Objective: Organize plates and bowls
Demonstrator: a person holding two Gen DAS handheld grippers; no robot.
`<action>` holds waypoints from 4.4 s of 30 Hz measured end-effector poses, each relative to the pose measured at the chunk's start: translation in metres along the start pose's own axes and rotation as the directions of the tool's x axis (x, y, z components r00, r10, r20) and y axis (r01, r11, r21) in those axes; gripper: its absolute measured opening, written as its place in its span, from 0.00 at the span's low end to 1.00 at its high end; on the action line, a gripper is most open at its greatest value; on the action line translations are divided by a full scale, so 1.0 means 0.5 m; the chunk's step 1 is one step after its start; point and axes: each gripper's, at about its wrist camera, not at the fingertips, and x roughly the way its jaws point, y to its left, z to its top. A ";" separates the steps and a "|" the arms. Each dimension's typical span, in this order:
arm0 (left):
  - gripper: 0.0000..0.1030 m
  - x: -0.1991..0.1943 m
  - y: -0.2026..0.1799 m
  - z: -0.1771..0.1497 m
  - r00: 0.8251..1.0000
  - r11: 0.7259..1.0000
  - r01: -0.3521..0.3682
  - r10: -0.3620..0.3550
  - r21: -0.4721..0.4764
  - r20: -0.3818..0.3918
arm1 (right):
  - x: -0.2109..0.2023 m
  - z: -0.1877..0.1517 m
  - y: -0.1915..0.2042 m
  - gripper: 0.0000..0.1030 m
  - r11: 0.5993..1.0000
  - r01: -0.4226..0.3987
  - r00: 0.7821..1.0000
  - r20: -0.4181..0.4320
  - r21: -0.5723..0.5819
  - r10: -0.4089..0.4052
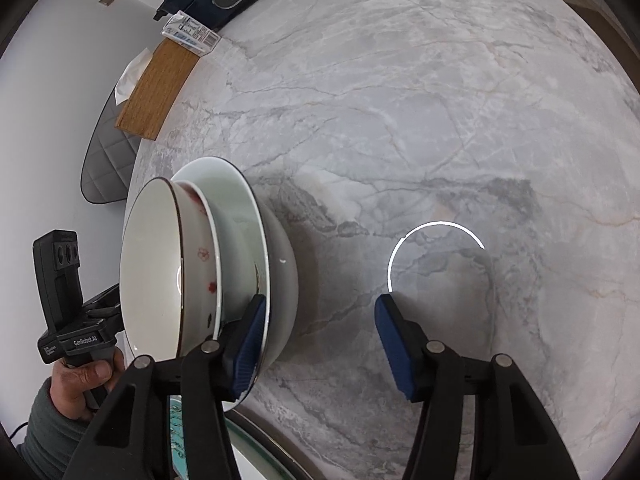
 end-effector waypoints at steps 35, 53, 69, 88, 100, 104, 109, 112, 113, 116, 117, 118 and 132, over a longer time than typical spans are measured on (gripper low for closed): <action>0.11 -0.036 -0.114 0.003 1.000 0.998 -0.011 0.011 0.063 0.013 | -0.004 -0.003 0.072 0.17 0.998 0.042 0.999 0.017 -0.054 -0.042; 0.11 -0.192 -0.153 -0.070 0.996 0.997 -0.030 0.024 0.070 0.086 | -0.111 -0.071 0.133 0.19 0.992 0.011 0.999 0.036 -0.128 -0.006; 0.11 -0.244 -0.193 -0.303 0.998 0.999 -0.040 0.039 0.021 0.048 | -0.139 -0.265 0.132 0.20 0.984 -0.015 0.999 -0.054 -0.178 0.005; 0.11 -0.178 -0.177 -0.448 0.998 0.997 -0.065 0.065 -0.033 0.020 | -0.085 -0.372 0.097 0.20 0.977 -0.019 0.993 -0.121 -0.211 -0.006; 0.11 -0.170 -0.178 -0.445 0.995 0.996 -0.089 0.090 -0.032 0.037 | -0.070 -0.369 0.098 0.20 0.972 -0.026 0.993 -0.116 -0.235 -0.002; 0.11 -0.174 -0.179 -0.451 0.993 0.994 -0.098 0.101 -0.051 0.056 | -0.074 -0.373 0.097 0.22 0.973 -0.033 0.993 -0.119 -0.230 0.005; 0.21 -0.189 -0.177 -0.465 0.990 0.988 -0.102 0.112 -0.116 0.085 | -0.080 -0.381 0.094 0.34 0.974 -0.040 0.993 -0.119 -0.222 0.014; 0.39 -0.213 -0.175 -0.480 0.985 0.981 -0.117 0.135 -0.155 0.111 | -0.095 -0.387 0.083 0.46 0.977 -0.050 0.994 -0.108 -0.207 0.028; 0.45 -0.224 -0.173 -0.488 0.984 0.980 -0.106 0.127 -0.168 0.122 | -0.104 -0.390 0.079 0.49 0.978 -0.061 0.994 -0.106 -0.200 0.041; 0.75 -0.254 -0.164 -0.511 0.978 0.972 -0.128 0.157 -0.199 0.137 | -0.143 -0.402 0.077 0.72 0.978 -0.061 0.997 -0.062 -0.197 0.050; 0.86 -0.267 -0.160 -0.519 0.979 0.972 -0.105 0.138 -0.208 0.151 | -0.157 -0.406 0.076 0.82 0.978 -0.067 0.997 -0.043 -0.196 0.060; 1.00 -0.280 -0.159 -0.525 0.978 0.972 -0.100 0.136 -0.211 0.160 | -0.177 -0.414 0.075 0.93 0.978 -0.071 0.997 -0.011 -0.195 0.070; 1.00 -0.492 -0.271 -0.674 0.912 0.978 -0.201 0.208 -0.057 0.354 | -0.377 -0.574 0.165 1.00 0.969 0.118 0.951 0.305 -0.215 -0.048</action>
